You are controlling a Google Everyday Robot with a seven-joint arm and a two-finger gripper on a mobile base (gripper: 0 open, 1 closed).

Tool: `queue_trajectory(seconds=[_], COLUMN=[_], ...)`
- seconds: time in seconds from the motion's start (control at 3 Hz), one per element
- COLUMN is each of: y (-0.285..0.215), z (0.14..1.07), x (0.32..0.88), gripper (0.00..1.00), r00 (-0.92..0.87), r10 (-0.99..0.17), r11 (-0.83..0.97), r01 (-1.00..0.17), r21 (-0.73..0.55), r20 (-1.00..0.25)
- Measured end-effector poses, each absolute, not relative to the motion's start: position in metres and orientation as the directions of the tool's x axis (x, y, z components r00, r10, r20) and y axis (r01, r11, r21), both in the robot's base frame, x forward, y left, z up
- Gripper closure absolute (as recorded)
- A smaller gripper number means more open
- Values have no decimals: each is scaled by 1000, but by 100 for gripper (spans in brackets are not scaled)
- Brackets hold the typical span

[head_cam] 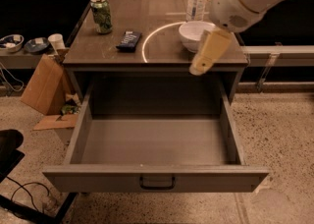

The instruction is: Place rxbar blueberry into top drawer

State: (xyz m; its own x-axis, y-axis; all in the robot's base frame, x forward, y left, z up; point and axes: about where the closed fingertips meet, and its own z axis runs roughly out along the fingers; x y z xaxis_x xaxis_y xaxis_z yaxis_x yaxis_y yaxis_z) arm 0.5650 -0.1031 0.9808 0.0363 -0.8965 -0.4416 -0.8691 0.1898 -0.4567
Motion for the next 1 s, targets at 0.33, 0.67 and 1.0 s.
queue_trajectory(seconds=[0.33, 0.67, 1.0], y=[-71, -63, -64], z=[990, 992, 992], x=[596, 599, 598], gripper=[0, 0, 0], r00=[-24, -96, -97], r10=[-886, -861, -861], r11=[270, 346, 346], r01=[-839, -830, -830], r21=[-472, -437, -437], r20=[-463, -499, -499])
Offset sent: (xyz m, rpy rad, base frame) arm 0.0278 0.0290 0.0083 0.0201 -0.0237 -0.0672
